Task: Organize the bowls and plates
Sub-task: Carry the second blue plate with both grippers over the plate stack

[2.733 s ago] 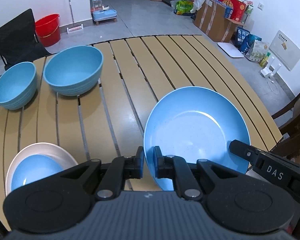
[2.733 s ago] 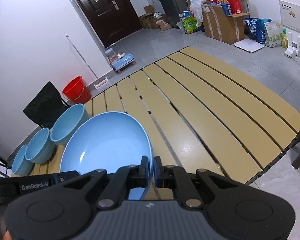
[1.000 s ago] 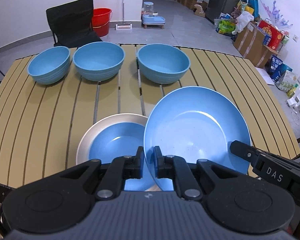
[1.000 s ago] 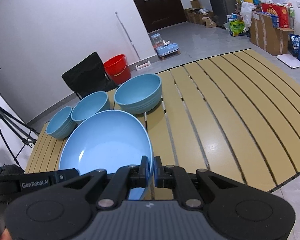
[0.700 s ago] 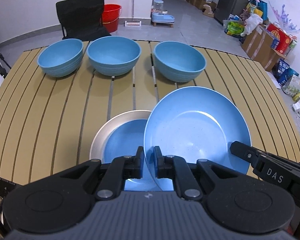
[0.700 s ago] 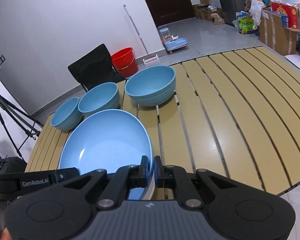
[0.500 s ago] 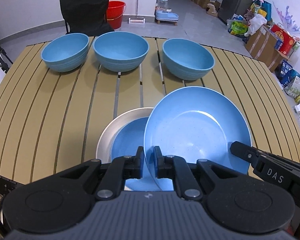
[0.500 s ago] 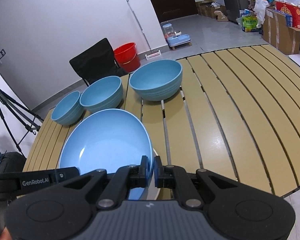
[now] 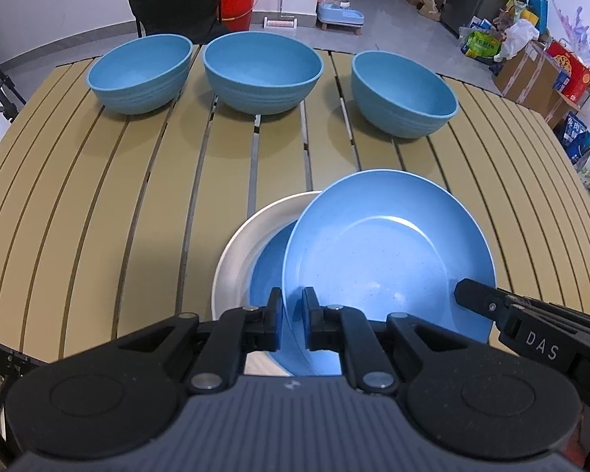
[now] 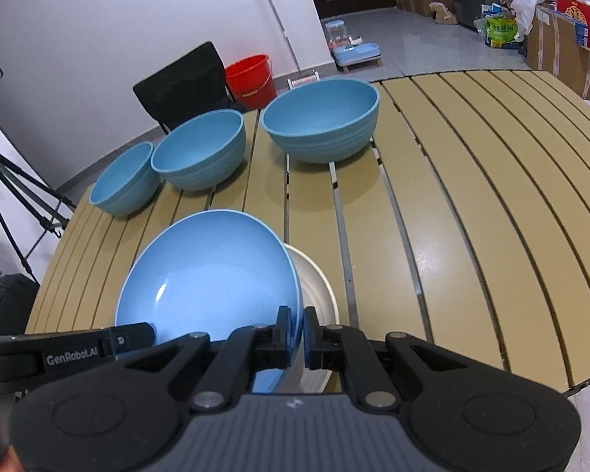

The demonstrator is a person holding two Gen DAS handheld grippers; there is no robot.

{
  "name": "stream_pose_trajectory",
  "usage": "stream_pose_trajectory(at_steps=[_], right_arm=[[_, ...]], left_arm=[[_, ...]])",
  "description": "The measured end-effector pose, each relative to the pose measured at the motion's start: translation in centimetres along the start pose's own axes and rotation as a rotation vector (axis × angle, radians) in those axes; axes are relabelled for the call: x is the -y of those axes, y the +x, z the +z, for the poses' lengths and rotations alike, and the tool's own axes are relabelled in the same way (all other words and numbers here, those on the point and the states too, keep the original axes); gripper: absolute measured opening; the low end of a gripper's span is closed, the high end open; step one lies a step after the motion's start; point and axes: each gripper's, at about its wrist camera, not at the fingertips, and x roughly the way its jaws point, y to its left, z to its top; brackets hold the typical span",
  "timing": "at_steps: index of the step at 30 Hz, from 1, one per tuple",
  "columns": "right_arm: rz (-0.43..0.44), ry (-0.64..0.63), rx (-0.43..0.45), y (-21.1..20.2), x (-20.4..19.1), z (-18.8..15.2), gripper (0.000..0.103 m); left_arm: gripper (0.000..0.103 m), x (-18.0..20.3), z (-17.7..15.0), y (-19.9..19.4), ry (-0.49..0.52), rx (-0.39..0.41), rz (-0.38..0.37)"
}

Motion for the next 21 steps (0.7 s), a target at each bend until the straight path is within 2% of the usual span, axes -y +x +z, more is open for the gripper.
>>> stream_pose_trajectory(at_steps=[17, 21], right_arm=[[-0.056, -0.06, -0.062, 3.1, -1.6, -0.3, 0.006], [-0.082, -0.093, -0.065, 3.6, -2.2, -0.6, 0.007]], left_arm=[[0.01, -1.4, -0.3, 2.8, 0.011, -0.042, 0.024], [0.01, -1.2, -0.5, 2.8, 0.029, -0.028, 0.038]])
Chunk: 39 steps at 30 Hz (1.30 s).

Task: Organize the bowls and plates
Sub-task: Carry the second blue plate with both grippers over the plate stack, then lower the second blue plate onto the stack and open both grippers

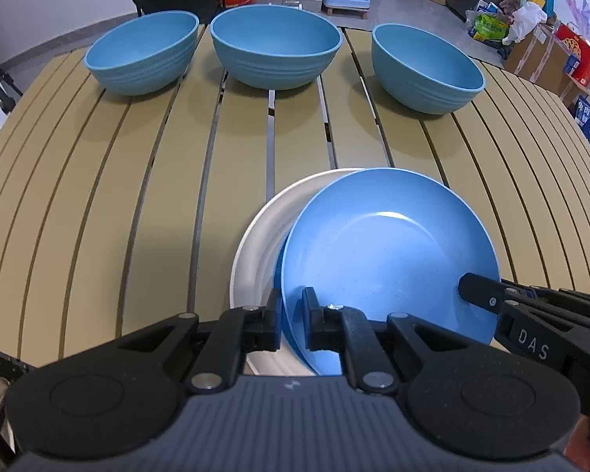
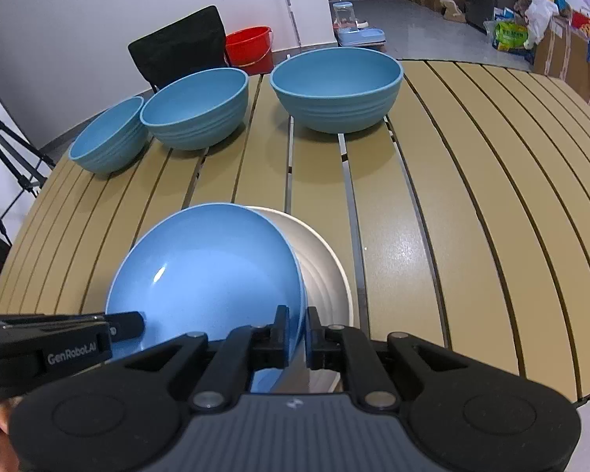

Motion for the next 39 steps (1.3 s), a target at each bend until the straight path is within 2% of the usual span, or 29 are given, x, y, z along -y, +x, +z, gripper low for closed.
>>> stream_pose_trajectory(at_steps=[19, 29, 39], right_arm=[[-0.104, -0.126, 0.007, 0.4, -1.8, -0.1, 0.01], [-0.123, -0.152, 0.004, 0.9, -2.1, -0.5, 0.01], [-0.113, -0.132, 0.015, 0.9, -1.8, -0.6, 0.012]], left_arm=[[0.01, 0.8, -0.2, 0.0, 0.058, 0.027, 0.047], [0.01, 1.1, -0.5, 0.3, 0.078, 0.043, 0.071], [0.011, 0.5, -0.6, 0.4, 0.052, 0.043, 0.052]])
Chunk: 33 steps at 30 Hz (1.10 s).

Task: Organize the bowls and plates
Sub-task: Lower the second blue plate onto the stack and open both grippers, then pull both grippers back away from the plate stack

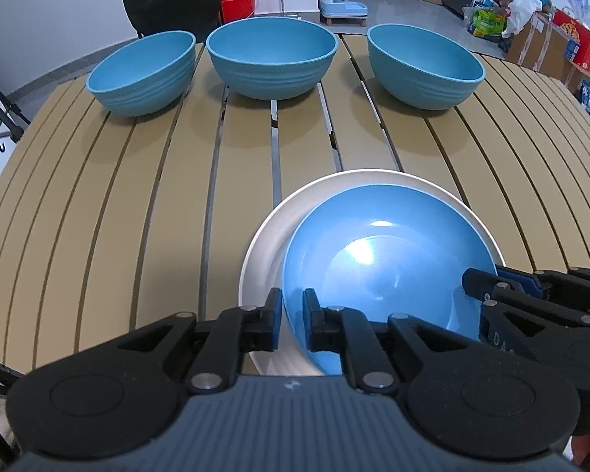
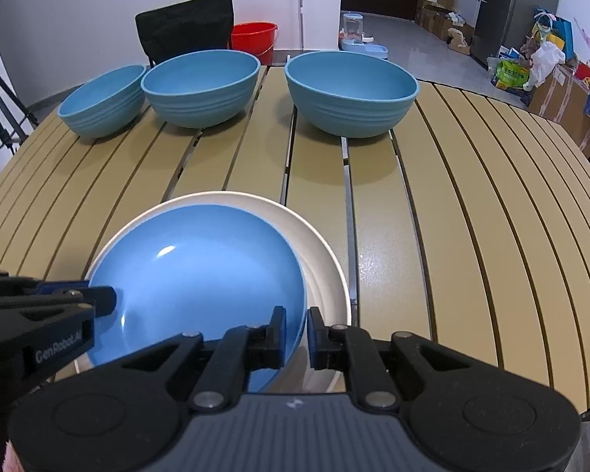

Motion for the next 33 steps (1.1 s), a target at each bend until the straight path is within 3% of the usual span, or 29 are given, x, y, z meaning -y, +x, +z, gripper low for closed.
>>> stream_pose_trajectory(at_steps=[5, 7, 8, 10, 12, 16, 18, 21, 33], right_arm=[[0.034, 0.034, 0.043, -1.1, 0.8, 0.1, 0.019], [0.049, 0.048, 0.06, -1.6, 1.2, 0.1, 0.029], [0.056, 0.054, 0.067, -1.9, 1.3, 0.1, 0.032], [0.072, 0.063, 0.082, -2.5, 1.5, -0.1, 0.049], [0.086, 0.072, 0.096, -3.1, 1.7, -0.3, 0.065], [0.115, 0.083, 0.123, -4.4, 2.0, -0.6, 0.089], [0.123, 0.084, 0.136, -5.0, 1.9, -0.8, 0.093], [0.122, 0.081, 0.152, -5.7, 1.7, -0.8, 0.103], [0.113, 0.066, 0.24, -9.0, 0.8, -2.3, 0.103]], left_arm=[[0.019, -1.2, 0.4, -0.6, -0.041, 0.013, -0.027], [0.033, -1.8, 0.4, -1.3, -0.059, 0.034, -0.04], [0.044, -2.0, 0.5, -1.6, -0.064, 0.045, -0.043], [0.057, -2.6, 0.4, -2.5, -0.073, 0.078, -0.047], [0.077, -3.1, 0.2, -3.2, -0.081, 0.102, -0.05], [0.091, -4.3, -0.3, -4.3, -0.089, 0.141, -0.064], [0.103, -5.0, -0.5, -4.8, -0.1, 0.157, -0.074], [0.103, -5.6, -0.9, -5.8, -0.11, 0.189, -0.096], [0.103, -6.9, -3.3, -9.2, -0.111, 0.315, -0.107]])
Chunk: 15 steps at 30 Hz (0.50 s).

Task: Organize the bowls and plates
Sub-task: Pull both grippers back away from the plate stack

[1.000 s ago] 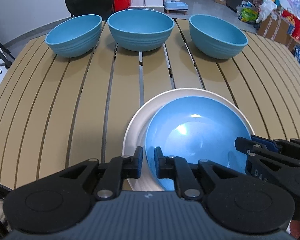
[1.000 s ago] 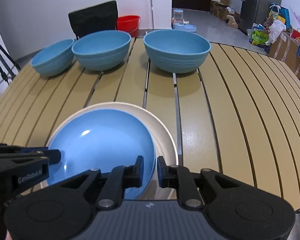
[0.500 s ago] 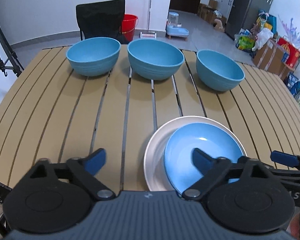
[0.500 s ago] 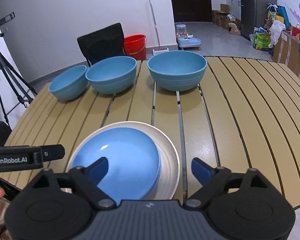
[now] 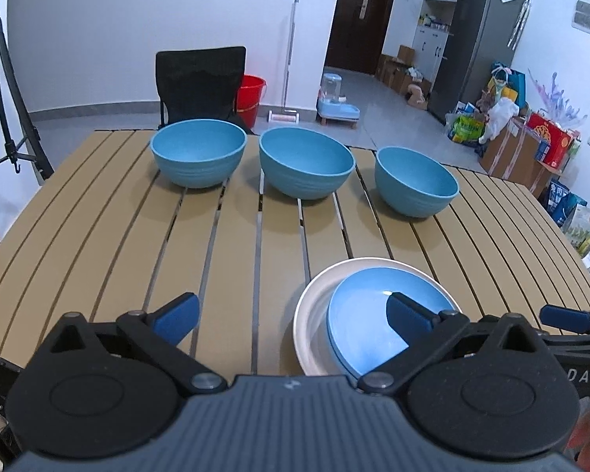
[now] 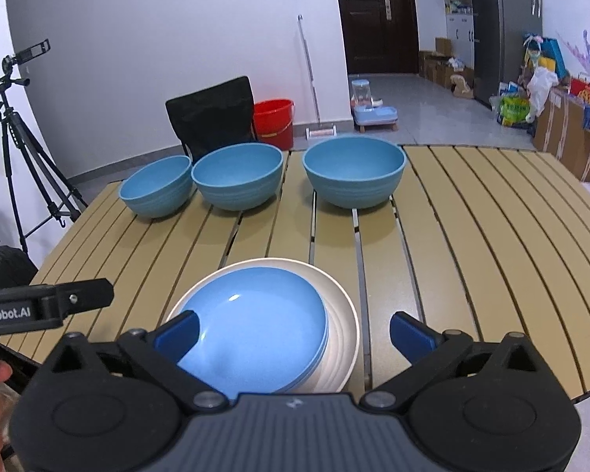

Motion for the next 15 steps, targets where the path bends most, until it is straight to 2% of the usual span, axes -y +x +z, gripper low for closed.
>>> stream_pose_trajectory(at_steps=[15], right_arm=[[0.0, -0.004, 0.043, -2.1, -0.2, -1.0, 0.103]], left_arm=[[0.103, -2.8, -0.8, -2.5, -0.02, 0.053, 0.027]])
